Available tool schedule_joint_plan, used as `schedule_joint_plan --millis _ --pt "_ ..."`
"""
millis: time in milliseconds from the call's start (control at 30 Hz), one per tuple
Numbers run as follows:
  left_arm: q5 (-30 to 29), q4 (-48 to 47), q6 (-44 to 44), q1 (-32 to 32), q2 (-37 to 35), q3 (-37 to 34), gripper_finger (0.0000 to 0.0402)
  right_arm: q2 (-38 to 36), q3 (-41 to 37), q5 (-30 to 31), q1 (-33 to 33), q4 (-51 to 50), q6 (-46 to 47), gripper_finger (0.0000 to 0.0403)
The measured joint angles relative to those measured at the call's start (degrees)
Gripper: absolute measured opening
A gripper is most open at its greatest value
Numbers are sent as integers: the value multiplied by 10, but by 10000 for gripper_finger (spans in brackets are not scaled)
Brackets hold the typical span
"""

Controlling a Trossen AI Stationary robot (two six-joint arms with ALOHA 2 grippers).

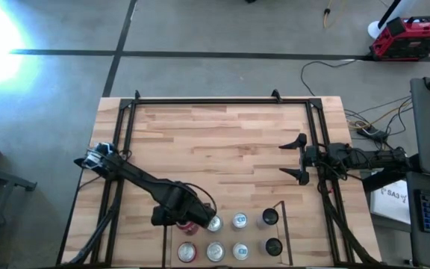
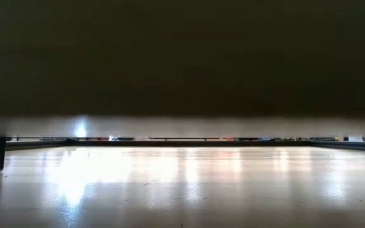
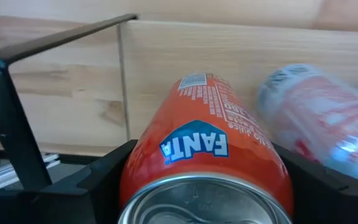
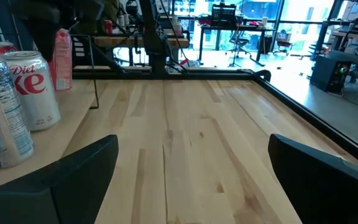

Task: Place canned beverage on shelf
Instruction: Put the red soda can on the shelf aligned with the other red soda can

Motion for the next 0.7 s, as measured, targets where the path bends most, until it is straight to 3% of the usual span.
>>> schedule_joint_plan --millis 233,700 --pt "37 -3 -1 13 30 0 292 0 0 0 0 0 0 400" --pt "37 -7 -21 19 33 0 293 0 0 0 0 0 0 400"
